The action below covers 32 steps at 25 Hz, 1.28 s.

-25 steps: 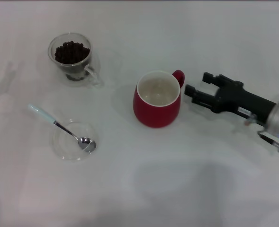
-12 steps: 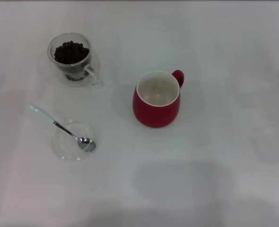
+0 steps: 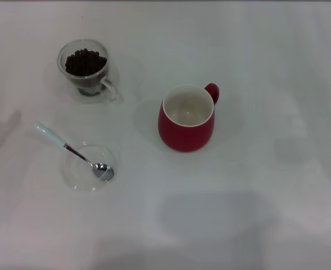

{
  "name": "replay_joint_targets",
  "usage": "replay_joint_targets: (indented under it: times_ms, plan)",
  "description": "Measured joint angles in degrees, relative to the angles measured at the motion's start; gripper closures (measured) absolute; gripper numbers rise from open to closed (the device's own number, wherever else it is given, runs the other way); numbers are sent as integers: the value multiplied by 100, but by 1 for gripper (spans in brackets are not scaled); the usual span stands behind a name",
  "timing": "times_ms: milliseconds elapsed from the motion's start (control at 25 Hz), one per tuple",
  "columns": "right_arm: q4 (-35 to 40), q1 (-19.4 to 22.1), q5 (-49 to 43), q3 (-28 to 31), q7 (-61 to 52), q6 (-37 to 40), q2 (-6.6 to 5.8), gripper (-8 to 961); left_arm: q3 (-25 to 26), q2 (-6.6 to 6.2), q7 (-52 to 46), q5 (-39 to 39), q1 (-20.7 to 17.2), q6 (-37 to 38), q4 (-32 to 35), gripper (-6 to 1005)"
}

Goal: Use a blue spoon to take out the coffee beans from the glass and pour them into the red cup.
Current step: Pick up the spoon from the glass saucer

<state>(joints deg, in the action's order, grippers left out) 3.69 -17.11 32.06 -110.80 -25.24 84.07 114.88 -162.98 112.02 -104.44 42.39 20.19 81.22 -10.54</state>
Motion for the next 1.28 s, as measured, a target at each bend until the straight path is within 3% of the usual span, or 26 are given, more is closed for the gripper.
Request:
replay_joint_targets:
  times_ms: [320,880,1080,1280]
  plan:
    - [6,-345,-7,-35,148,-360,11,77,3,15,-18,-632,65,15,-13,172]
    - [27,-355,-7,-56,155,-393,17,77,3,100,-19,-1574,517,-43,-58,172]
    - [27,-353,-130,-67,132,-404,17,77,2,153,-21,-1655,574,-56,-100,226]
    - [27,-317,-146,-67,121,-409,17,77,3,158,-13,-1691,561,-111,-141,404]
